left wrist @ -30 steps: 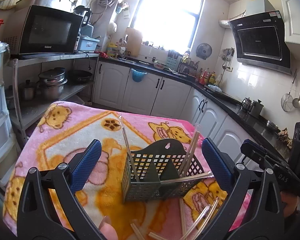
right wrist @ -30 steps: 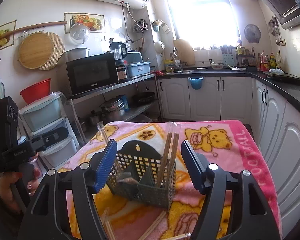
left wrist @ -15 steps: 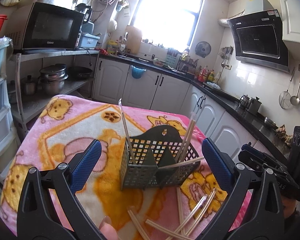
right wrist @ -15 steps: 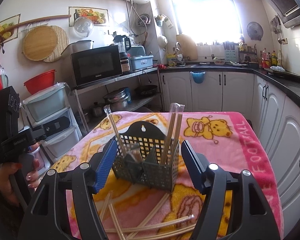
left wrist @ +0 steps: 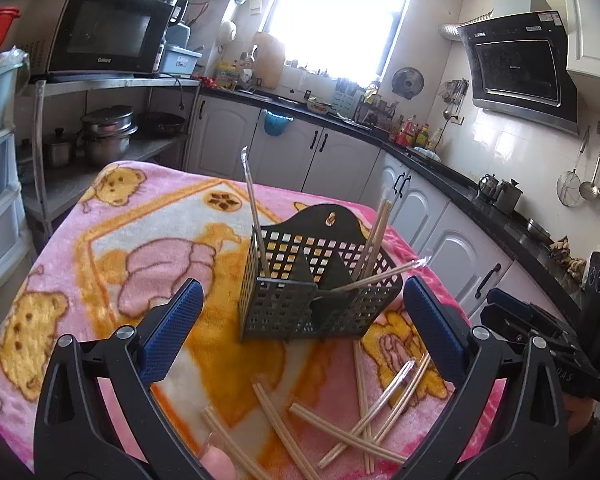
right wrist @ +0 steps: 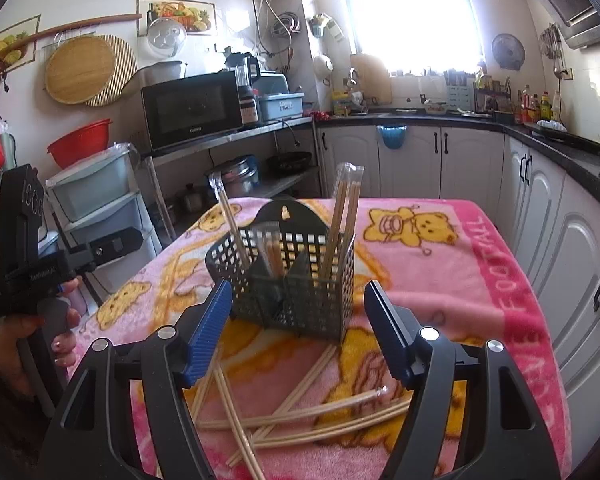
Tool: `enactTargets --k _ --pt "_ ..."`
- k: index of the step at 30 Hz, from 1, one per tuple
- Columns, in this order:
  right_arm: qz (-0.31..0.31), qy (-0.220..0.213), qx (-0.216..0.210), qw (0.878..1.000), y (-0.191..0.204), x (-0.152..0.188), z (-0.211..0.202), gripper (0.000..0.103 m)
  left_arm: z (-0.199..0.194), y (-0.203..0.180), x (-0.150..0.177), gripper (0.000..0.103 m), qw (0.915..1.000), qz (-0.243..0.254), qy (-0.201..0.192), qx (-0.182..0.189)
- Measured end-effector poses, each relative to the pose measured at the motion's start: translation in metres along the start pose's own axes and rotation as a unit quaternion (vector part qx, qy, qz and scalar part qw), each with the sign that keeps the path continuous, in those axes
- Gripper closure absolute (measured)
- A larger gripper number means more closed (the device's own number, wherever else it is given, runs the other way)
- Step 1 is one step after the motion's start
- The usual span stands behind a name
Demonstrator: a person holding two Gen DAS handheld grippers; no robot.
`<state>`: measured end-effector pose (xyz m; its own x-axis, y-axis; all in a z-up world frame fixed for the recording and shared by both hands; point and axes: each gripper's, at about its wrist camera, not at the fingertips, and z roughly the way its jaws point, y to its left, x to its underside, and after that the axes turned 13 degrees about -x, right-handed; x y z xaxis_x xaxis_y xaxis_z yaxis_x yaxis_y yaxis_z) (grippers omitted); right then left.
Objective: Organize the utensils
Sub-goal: 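Raise the open right gripper away from the basket, then move the open right gripper down over a wrapped chopstick pair on the blanket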
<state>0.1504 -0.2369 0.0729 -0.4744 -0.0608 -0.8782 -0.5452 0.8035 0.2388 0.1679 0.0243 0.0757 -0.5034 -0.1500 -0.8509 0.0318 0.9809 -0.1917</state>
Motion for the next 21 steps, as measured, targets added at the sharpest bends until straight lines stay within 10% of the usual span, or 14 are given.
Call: enactTargets --k 21 --pt "0.029 0.051 0.014 0.998 -0.01 0.048 0.009 0.037 0.018 -0.003 0.051 0.011 0.9977 0.026 0.06 -0.015"
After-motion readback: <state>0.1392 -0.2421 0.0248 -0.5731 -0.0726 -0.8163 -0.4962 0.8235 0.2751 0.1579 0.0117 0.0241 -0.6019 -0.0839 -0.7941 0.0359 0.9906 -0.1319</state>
